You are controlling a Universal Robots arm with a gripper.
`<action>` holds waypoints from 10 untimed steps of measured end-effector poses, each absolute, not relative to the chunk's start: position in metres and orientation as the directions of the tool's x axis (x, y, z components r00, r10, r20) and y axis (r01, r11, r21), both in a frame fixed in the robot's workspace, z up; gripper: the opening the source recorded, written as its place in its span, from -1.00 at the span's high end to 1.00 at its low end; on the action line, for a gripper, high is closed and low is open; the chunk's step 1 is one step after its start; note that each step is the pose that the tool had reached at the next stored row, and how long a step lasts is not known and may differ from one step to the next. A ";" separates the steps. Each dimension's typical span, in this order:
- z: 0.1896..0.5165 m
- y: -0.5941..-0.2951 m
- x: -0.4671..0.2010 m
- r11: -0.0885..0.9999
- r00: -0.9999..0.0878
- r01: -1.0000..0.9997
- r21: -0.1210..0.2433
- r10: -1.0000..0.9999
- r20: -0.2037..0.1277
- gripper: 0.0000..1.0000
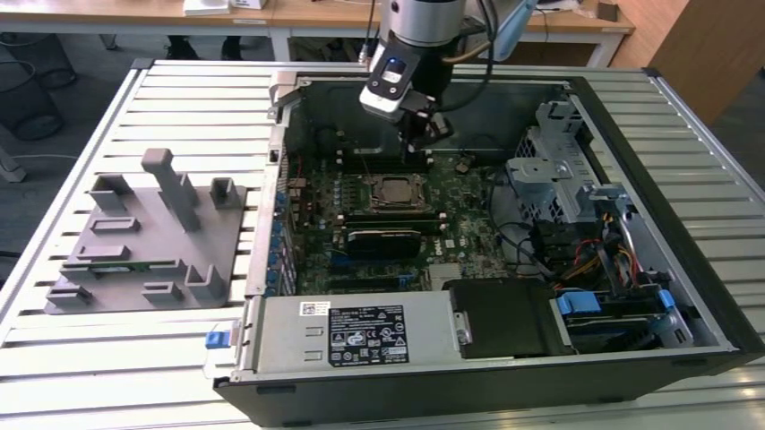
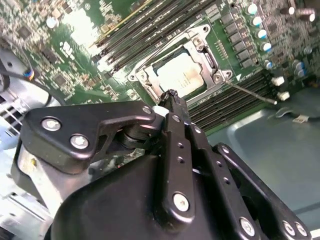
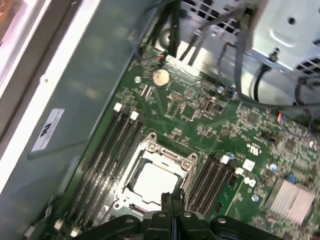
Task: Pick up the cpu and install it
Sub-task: 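Install the first cpu locking lever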
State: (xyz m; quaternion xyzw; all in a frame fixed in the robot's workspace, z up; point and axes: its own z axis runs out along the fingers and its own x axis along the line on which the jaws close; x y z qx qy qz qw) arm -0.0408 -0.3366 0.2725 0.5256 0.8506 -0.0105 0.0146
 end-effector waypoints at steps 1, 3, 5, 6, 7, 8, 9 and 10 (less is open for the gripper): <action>0.272 -0.337 -0.041 0.463 -0.463 0.886 -0.003 0.886 -0.036 0.79; 0.272 -0.337 -0.041 0.495 -0.495 0.869 -0.002 0.868 -0.036 0.79; 0.272 -0.337 -0.041 0.527 -0.526 0.850 -0.002 0.849 -0.036 0.79; 0.272 -0.337 -0.041 0.542 -0.542 0.840 -0.002 0.840 -0.036 0.79; 0.272 -0.337 -0.041 0.557 -0.557 0.831 -0.002 0.830 -0.036 0.79; 0.272 -0.337 -0.041 0.572 -0.572 0.820 -0.002 0.820 -0.036 0.79; 0.272 -0.337 -0.041 0.587 -0.586 0.810 -0.003 0.809 -0.036 0.79; 0.272 -0.337 -0.041 0.601 -0.601 0.799 -0.003 0.798 -0.036 0.79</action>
